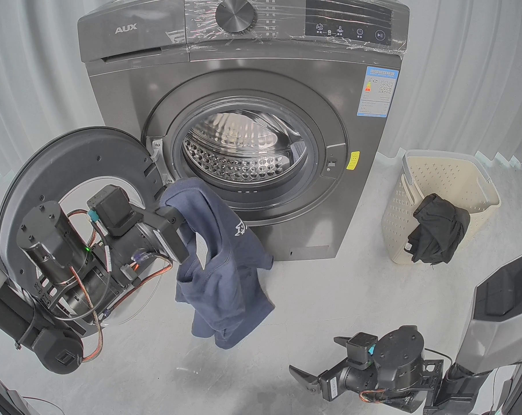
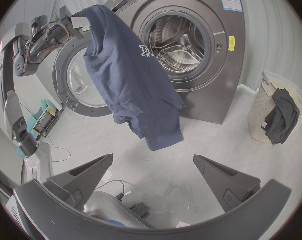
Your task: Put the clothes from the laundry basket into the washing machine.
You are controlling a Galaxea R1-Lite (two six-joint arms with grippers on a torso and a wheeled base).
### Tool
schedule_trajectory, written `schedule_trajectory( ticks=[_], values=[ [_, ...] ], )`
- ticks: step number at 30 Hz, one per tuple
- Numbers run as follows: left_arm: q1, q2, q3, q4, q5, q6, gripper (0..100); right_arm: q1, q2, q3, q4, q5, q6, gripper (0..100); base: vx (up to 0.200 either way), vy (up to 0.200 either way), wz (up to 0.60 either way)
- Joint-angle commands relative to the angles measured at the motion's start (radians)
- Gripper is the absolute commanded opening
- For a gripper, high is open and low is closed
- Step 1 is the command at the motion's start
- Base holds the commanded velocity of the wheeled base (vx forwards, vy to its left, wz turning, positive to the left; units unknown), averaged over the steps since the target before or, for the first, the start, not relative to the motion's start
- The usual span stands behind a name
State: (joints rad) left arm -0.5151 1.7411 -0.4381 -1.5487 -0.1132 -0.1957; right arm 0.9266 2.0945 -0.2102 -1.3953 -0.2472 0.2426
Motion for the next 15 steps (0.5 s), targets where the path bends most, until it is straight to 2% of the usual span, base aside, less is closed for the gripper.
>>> schedule_trajectory(
  ticks=[1, 15],
  values=[
    [-0.002, 0.0, -0.001, -0.001, 0.0, 0.001, 0, 0.024, 0.019, -0.032, -0.037, 0.006, -0.009, 100, 0.0, 0.0, 0.0],
    [-0.002, 0.002, -0.005, -0.001, 0.004, 0.001, 0, 0.08, 0.073, -0.267, -0.113, 0.082, -0.06, 100, 0.0, 0.0, 0.0]
  ],
)
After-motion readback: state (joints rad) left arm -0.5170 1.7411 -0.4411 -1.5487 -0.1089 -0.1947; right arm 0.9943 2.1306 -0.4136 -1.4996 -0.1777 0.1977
